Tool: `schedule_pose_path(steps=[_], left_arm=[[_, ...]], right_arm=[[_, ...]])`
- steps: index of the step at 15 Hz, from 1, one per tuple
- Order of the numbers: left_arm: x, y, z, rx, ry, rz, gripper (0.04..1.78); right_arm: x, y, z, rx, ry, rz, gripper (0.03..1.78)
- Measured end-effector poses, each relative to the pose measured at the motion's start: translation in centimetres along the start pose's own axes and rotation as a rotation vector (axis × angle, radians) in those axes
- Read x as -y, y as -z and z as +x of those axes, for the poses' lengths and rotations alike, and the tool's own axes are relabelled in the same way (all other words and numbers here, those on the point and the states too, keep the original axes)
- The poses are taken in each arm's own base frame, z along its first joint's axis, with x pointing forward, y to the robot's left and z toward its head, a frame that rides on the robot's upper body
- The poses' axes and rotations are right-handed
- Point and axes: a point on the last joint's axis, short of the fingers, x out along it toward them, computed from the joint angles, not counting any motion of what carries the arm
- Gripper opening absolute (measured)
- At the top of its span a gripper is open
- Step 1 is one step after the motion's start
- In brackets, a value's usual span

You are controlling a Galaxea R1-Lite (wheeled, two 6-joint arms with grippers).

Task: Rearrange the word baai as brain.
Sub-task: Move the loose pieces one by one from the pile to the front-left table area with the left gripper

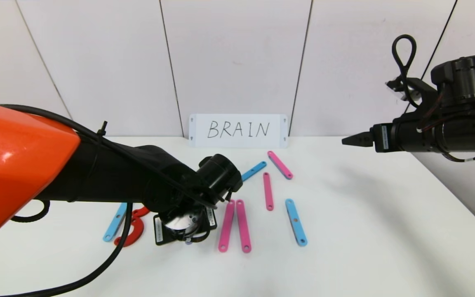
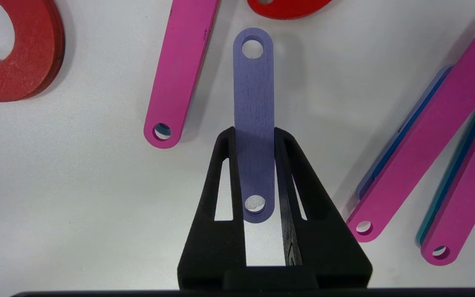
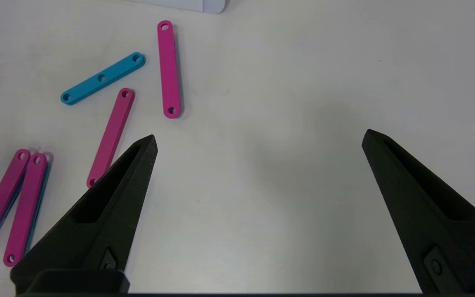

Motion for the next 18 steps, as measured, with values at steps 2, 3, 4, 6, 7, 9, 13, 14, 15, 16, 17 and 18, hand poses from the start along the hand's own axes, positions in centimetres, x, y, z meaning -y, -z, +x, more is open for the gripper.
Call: schedule_pose_path(steps=[2,3,4,6,7,9,13,14,15,16,17,18], left_arm=[[0.0,0.2,0.2,-0.001,0.006,0.000,0.28],[0.0,0.3,0.3,-0.005,0.004,0.002,0.28],[0.0,0.4,0.3,-0.007,0.002,0.004,0.28],[0.0,0.4,0.5,-0.009,-0.003,0.005,0.28],[0.0,0.4,0.6,-0.009,-0.005,0.007,0.28],[0.0,0.5,0.8,-0.013,-0.010,0.009,0.28],[0.0,0.5,1.3,-0.017,-0.026,0.011,0.28],[0.0,0.4,1.6,-0.017,-0.031,0.009,0.28],[-0.1,0.4,1.7,-0.020,-0.036,0.009,0.28],[-0.1,0.4,1.9,-0.021,-0.040,0.010,0.28],[-0.1,0.4,2.0,-0.023,-0.042,0.011,0.28],[-0.1,0.4,2.0,-0.024,-0.044,0.013,0.28]], right_arm=[[0.0,0.0,0.0,-0.001,0.000,0.001,1.74],[0.0,0.0,0.0,-0.001,0.000,0.001,1.74],[0.0,0.0,0.0,-0.001,0.000,0.000,1.74],[0.0,0.0,0.0,0.000,0.000,0.000,1.74],[0.0,0.0,0.0,-0.001,0.000,0.000,1.74],[0.0,0.0,0.0,-0.001,0.000,0.000,1.74],[0.0,0.0,0.0,-0.001,0.000,0.000,1.74],[0.0,0.0,0.0,-0.001,0.000,0.000,1.74],[0.0,0.0,0.0,-0.001,-0.001,0.000,1.74],[-0.1,0.0,0.0,-0.001,-0.001,0.000,1.74],[-0.1,0.0,0.0,-0.001,-0.001,-0.001,1.74],[-0.1,0.0,0.0,-0.001,-0.002,0.000,1.74]])
